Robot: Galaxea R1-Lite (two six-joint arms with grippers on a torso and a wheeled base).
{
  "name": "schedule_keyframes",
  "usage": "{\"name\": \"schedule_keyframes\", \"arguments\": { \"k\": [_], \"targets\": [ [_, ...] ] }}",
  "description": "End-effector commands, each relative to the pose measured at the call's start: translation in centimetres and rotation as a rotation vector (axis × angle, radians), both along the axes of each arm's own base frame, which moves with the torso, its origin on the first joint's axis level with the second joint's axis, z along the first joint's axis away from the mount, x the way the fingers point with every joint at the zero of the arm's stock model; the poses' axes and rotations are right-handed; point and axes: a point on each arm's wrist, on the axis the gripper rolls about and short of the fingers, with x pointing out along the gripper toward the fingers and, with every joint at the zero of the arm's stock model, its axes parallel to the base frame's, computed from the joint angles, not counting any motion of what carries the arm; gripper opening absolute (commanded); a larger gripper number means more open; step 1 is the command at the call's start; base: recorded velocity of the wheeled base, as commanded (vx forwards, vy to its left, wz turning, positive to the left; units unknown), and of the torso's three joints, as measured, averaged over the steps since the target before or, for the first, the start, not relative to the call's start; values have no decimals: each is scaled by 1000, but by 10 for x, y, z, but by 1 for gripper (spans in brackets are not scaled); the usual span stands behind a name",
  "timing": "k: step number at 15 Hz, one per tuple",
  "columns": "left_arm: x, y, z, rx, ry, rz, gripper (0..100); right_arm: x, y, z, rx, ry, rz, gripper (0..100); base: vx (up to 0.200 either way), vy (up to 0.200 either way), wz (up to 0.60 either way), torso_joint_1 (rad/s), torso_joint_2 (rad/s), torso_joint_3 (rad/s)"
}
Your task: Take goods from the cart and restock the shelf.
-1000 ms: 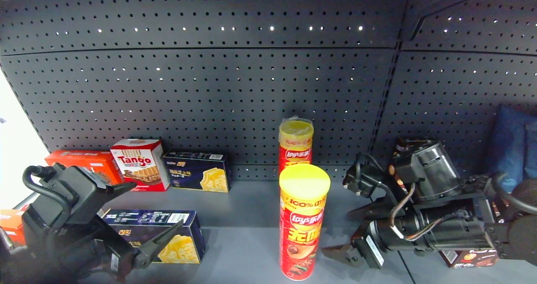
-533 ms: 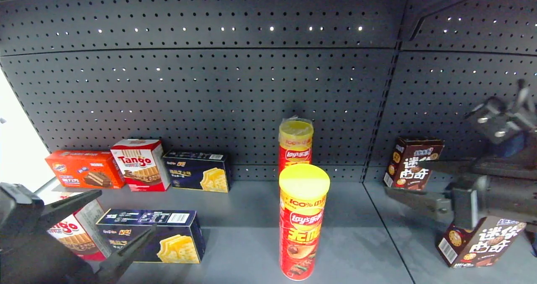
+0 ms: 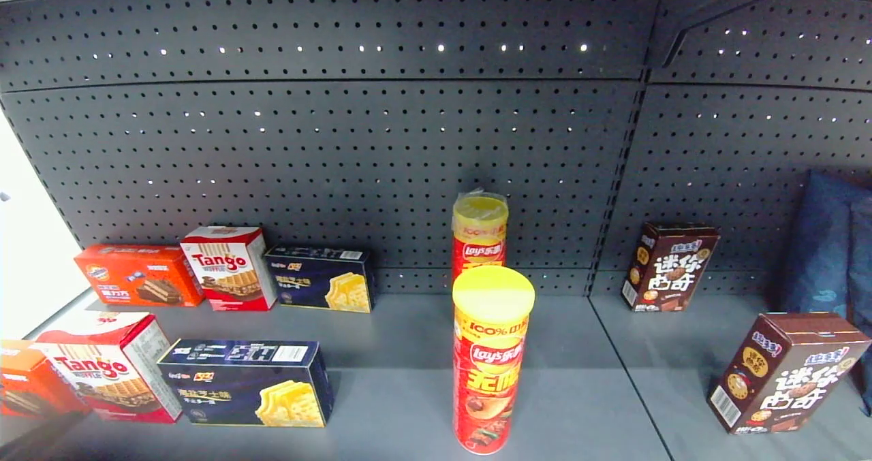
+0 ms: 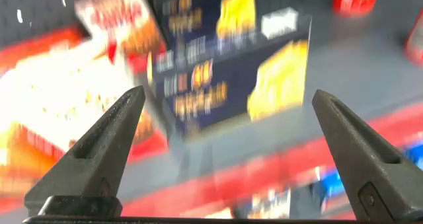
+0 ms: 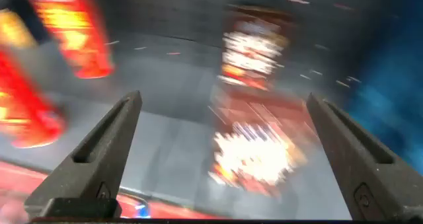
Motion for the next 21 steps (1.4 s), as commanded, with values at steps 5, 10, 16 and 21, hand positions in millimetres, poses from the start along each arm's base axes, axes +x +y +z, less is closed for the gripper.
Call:
{"name": "schedule_keyframes", "arguments": {
  "k": [5,10,16,21],
  "targets": [
    [-51,20,-18,-15,-46,10,100,-52,-2,-102,3,-106,-269,100,0,0,0,0,0,0],
    [-62,24,-28,-18,-59,15,100,-53,0,-112,48,-13,-152,100,0,0,0,0,0,0],
    [-63,26,-31,-29,-62,-83,100,-52,0,-111,54,-19,-156,100,0,0,0,0,0,0],
    [-61,38,-33,-114,-77,23,100,-53,0,-111,54,-20,-156,100,0,0,0,0,0,0]
  ]
}}
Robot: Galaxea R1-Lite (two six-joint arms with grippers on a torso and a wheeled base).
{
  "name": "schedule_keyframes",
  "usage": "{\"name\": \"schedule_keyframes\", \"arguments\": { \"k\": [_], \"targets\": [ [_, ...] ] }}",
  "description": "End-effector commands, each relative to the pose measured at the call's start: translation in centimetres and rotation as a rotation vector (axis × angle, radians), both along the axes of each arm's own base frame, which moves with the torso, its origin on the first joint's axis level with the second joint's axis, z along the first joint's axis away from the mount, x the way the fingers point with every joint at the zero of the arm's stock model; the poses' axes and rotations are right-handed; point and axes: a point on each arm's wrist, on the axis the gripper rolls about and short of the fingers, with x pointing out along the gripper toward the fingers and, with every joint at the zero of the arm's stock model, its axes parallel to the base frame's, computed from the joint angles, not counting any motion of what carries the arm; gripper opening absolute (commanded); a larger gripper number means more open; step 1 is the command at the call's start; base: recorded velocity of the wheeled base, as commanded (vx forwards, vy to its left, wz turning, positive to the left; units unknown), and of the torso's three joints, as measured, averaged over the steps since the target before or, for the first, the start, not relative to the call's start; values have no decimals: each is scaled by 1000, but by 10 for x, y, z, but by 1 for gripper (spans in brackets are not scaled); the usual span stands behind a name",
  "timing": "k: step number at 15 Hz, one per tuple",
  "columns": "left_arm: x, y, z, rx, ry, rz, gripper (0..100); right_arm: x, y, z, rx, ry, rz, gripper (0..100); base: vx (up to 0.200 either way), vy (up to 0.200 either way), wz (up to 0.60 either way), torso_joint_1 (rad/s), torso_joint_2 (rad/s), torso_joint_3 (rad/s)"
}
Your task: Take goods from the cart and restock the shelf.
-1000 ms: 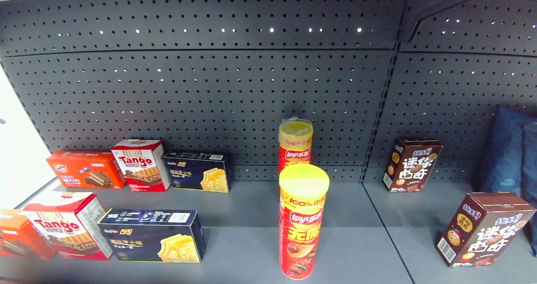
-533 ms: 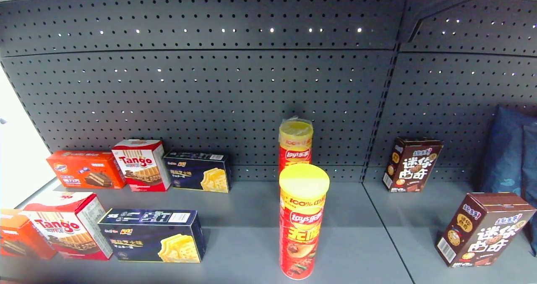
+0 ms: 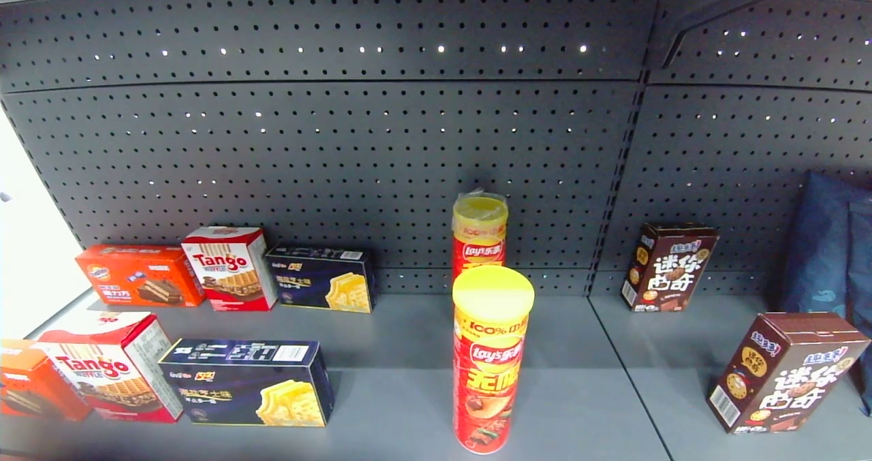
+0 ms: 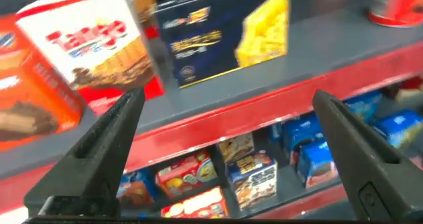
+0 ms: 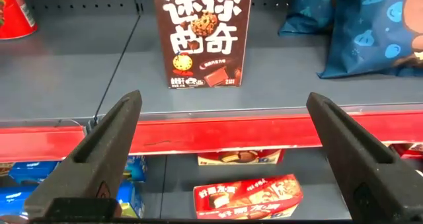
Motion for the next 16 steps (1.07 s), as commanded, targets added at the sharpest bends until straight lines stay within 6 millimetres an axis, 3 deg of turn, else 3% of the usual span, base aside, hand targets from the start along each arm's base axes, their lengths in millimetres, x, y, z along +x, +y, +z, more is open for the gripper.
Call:
{"name": "schedule_keyframes", "arguments": {
  "k": [1,4,5,7,8,11,13,14,16],
  "targets": [
    [4,9,-2,-61,1,115,100,0,0,0,0,5,0,100,0,0,0,0,0,0],
    [32,-11,10,-162,116,284,100,0,0,0,0,6,0,100,0,0,0,0,0,0],
    [40,-17,14,-184,102,218,100,0,0,0,0,5,0,100,0,0,0,0,0,0],
    [31,-21,8,-122,112,70,100,0,0,0,0,6,0,100,0,0,0,0,0,0],
    [23,-21,-3,-100,136,56,100,0,0,0,0,5,0,100,0,0,0,0,0,0],
    [15,-26,-1,-127,101,30,100,0,0,0,0,6,0,100,0,0,0,0,0,0],
    [16,-26,-1,-131,101,71,100,0,0,0,0,5,0,100,0,0,0,0,0,0],
    [16,-23,-2,-116,88,297,100,0,0,0,0,6,0,100,0,0,0,0,0,0],
    [16,-21,-2,-103,77,419,100,0,0,0,0,5,0,100,0,0,0,0,0,0]
  ]
}}
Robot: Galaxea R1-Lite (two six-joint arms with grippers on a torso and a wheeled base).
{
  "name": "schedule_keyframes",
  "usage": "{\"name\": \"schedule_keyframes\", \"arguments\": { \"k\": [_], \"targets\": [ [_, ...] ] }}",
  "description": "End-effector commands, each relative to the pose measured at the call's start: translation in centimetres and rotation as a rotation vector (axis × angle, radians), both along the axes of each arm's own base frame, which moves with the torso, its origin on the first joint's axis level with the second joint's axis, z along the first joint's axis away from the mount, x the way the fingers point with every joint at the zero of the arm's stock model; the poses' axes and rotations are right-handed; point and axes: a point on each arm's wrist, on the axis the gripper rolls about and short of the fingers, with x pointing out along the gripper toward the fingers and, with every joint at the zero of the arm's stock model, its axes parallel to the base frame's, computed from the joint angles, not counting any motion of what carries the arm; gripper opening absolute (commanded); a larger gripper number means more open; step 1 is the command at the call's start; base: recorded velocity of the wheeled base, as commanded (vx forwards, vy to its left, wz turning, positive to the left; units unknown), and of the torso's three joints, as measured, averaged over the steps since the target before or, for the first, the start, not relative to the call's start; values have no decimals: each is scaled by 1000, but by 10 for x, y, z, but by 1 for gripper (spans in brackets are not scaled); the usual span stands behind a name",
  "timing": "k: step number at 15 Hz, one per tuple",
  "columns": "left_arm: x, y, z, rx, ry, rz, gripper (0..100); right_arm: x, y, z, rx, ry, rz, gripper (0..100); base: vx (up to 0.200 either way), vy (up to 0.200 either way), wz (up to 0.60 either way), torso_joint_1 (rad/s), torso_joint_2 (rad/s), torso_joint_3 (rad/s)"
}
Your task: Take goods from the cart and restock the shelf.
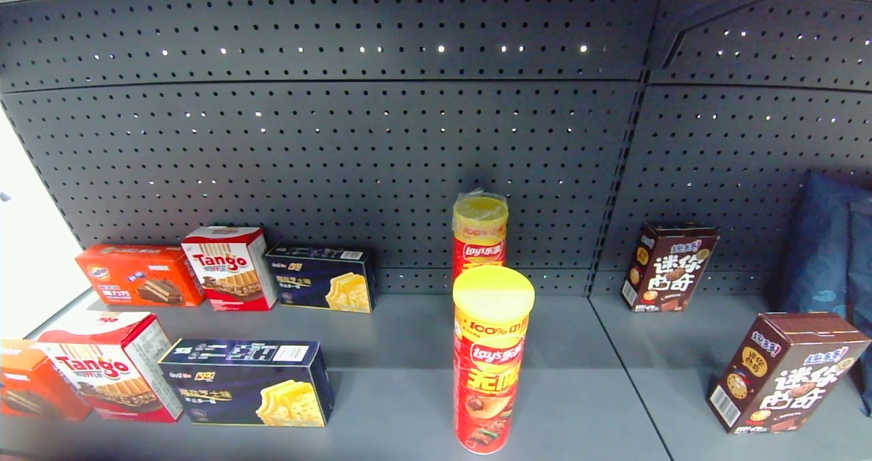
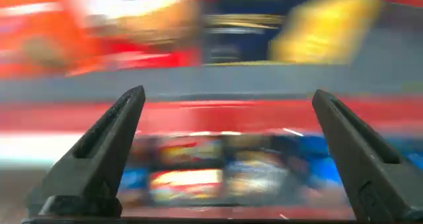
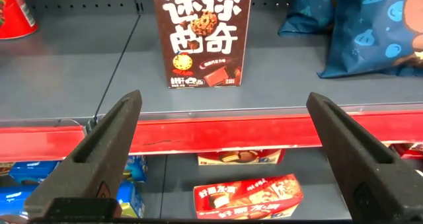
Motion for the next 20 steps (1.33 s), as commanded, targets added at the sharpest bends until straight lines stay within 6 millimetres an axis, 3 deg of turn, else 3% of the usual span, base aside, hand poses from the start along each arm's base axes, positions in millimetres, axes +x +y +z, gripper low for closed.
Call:
{"name": "schedule_keyframes", "arguments": {
  "k": [1,2,5,7,9,11,13,14,20],
  "targets": [
    [-4,1,-1,28,-36,79,100,0,0,0,0,4,1,100,0,0,0,0,0,0],
    [-6,1,-1,57,-60,47,100,0,0,0,0,4,1,100,0,0,0,0,0,0],
    [-9,-5,-1,46,-95,-299,100,0,0,0,0,6,1,100,0,0,0,0,0,0],
    [-10,-6,-1,12,-95,-378,100,0,0,0,0,6,1,100,0,0,0,0,0,0],
    [-12,-3,-2,59,-122,-273,100,0,0,0,0,6,1,100,0,0,0,0,0,0],
    [-14,3,-3,86,-139,-32,100,0,0,0,0,4,1,100,0,0,0,0,0,0],
    [-14,2,-9,60,-140,-64,100,0,0,0,0,4,1,100,0,0,0,0,0,0],
    [-16,-1,-10,59,-171,-226,100,0,0,0,0,6,1,100,0,0,0,0,0,0],
    [-15,0,-10,17,-172,-164,100,0,0,0,0,4,1,100,0,0,0,0,0,0]
  ]
}}
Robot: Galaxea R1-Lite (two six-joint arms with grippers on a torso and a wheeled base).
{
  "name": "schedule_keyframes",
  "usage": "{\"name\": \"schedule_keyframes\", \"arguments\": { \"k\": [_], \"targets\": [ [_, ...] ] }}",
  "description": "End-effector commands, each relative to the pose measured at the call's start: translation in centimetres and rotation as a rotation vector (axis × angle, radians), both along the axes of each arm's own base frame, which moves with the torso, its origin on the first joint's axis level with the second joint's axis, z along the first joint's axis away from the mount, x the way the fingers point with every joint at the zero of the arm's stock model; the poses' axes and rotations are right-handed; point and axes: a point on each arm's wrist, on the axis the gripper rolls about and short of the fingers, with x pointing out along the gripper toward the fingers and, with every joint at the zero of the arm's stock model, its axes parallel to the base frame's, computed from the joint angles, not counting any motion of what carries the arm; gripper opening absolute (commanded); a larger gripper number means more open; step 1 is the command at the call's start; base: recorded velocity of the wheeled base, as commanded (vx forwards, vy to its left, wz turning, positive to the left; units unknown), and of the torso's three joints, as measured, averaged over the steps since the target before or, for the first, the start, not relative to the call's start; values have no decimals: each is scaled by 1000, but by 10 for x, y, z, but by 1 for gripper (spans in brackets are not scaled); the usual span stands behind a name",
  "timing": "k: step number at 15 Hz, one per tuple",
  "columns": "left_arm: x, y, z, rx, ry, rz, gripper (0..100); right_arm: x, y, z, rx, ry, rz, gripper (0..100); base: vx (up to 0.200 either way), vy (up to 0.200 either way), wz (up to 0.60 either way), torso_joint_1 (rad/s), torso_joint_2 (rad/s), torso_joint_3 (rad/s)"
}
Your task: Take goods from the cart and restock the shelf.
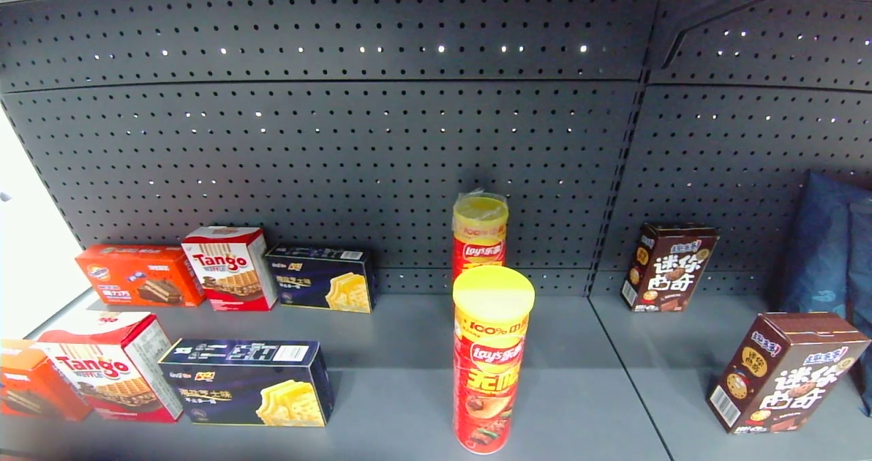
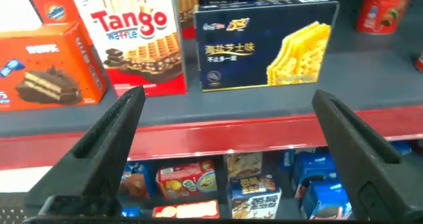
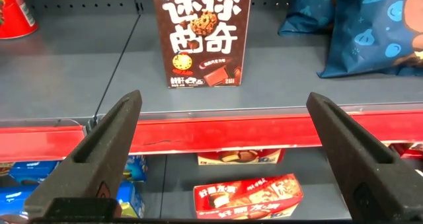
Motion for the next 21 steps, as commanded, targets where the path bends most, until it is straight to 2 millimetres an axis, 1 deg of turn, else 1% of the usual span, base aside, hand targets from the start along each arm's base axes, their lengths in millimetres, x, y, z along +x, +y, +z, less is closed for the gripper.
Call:
{"name": "schedule_keyframes", "arguments": {
  "k": [1,4,6,10,12,15,21],
  "targets": [
    [0,0,0,-6,-5,15,100,0,0,0,-1,2,0,100,0,0,0,0,0,0],
    [0,1,0,-24,-4,43,100,0,0,0,0,3,0,100,0,0,0,0,0,0],
    [0,1,0,-27,-6,43,100,0,0,0,0,3,0,100,-200,0,0,0,2,2],
    [0,1,0,0,-5,38,100,0,0,0,0,3,2,100,0,0,0,0,0,0],
    [0,1,0,7,-5,47,100,0,0,0,0,3,0,100,0,-200,0,19,5,0],
    [0,1,0,-29,-5,43,100,0,0,0,0,3,2,100,0,0,0,0,0,0],
    [0,1,0,-30,-4,43,100,0,0,0,-2,2,2,100,0,0,0,0,0,0]
  ]
}}
